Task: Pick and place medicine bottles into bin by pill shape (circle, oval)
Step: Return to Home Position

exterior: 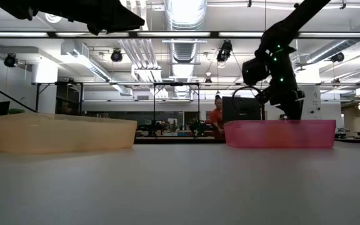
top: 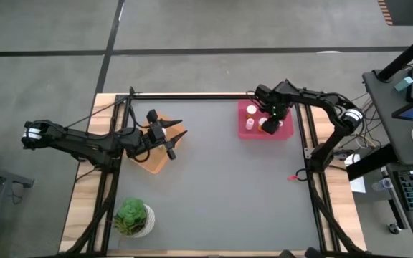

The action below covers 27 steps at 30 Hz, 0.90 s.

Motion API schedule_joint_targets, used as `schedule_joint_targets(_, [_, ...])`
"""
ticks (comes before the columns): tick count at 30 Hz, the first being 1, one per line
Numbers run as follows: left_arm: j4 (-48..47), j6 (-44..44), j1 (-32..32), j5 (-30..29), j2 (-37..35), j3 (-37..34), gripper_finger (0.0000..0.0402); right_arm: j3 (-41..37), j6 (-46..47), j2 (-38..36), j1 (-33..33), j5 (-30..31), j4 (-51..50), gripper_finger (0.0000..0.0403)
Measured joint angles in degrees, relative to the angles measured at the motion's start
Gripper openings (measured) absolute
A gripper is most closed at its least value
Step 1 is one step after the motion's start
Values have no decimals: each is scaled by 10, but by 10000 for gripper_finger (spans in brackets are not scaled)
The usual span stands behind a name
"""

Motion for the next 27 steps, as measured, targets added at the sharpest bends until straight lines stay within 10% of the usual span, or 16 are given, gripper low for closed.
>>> schedule_joint_targets(16, [0, 0, 0, 0, 0, 0, 179, 66, 33, -37, 23, 0, -14, 178])
schedule_joint_targets(27, [1, 5, 0, 0, 0, 0, 179, -30, 102, -273, 238, 0, 205, 161])
